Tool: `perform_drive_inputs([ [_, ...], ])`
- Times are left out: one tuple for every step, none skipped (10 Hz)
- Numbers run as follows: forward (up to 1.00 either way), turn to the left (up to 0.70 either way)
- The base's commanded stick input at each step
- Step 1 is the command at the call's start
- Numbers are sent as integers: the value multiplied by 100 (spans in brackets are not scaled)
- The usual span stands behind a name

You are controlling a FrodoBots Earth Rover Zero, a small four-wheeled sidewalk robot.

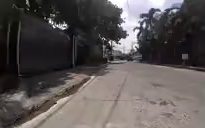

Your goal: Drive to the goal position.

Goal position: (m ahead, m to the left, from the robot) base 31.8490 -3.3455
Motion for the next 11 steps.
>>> perform_drive_inputs([
  [100,0],
  [100,0],
  [100,0],
  [100,0],
  [100,0],
  [100,0],
  [100,-8],
  [100,-27],
  [100,-40],
  [100,-40],
  [100,-40],
])
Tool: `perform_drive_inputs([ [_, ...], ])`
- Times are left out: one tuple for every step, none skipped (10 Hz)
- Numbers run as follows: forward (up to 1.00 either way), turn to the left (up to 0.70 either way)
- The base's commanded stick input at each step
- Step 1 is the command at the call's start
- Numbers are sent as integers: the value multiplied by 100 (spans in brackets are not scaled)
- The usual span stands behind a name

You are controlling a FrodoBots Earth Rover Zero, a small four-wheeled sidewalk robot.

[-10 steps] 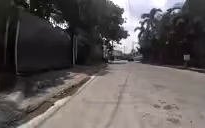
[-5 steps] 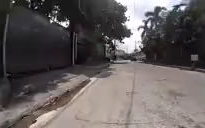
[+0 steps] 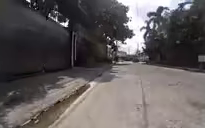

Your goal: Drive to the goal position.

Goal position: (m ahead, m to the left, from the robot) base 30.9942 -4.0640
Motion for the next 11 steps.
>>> perform_drive_inputs([
  [100,-40],
  [100,-39],
  [100,-21],
  [100,0],
  [100,0],
  [100,0],
  [100,0],
  [100,0],
  [100,0],
  [100,0],
  [100,0],
])
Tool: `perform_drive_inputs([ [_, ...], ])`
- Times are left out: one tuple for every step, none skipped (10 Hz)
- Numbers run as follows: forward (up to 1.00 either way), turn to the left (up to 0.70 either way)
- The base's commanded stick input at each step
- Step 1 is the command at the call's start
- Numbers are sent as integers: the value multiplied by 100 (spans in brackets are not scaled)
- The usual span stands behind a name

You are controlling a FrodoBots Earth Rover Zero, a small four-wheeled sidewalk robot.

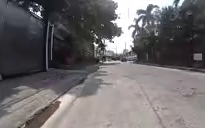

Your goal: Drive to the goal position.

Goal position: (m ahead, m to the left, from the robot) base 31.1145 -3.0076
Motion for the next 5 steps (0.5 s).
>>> perform_drive_inputs([
  [100,0],
  [100,0],
  [100,0],
  [0,0],
  [2,0],
])
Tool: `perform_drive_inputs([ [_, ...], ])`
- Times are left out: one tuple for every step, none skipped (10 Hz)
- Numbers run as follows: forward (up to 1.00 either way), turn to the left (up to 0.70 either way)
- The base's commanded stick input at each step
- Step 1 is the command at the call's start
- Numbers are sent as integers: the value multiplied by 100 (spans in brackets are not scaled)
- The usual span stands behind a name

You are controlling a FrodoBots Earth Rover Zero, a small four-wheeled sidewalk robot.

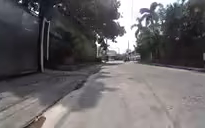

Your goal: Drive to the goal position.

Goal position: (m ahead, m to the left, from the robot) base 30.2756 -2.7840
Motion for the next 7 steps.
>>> perform_drive_inputs([
  [9,0],
  [100,0],
  [100,0],
  [100,-3],
  [100,-31],
  [100,-40],
  [100,-40],
])
